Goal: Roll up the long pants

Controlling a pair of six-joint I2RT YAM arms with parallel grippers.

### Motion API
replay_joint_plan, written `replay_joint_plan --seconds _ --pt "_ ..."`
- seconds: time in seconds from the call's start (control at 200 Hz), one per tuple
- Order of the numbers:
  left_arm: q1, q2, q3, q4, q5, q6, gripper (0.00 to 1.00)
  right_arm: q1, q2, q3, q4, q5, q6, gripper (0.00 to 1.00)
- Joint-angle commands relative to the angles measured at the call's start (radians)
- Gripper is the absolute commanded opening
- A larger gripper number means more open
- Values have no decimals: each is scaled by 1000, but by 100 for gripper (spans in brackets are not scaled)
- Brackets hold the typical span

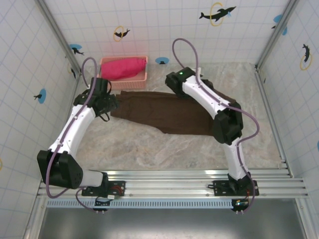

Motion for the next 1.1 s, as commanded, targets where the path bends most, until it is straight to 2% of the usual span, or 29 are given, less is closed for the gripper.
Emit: replay_joint_plan --seconds 0.0,0.345,0.53,0.655,0.856,1.096 --pt "16 10 8 22 22 46 82 57 59 116 -159 24 91 0" --pt "33 47 4 81 52 50 82 189 207 290 -173 -5 98 0" --pt "36 47 -6 94 54 71 82 246 281 392 -168 29 76 0" --pt "38 53 -27 110 64 66 82 257 337 460 -155 9 64 0" --pt "38 37 -48 118 73 57 82 257 350 462 -91 -34 59 0" --pt "36 15 -48 100 59 71 82 264 332 461 94 -86 -52 0"
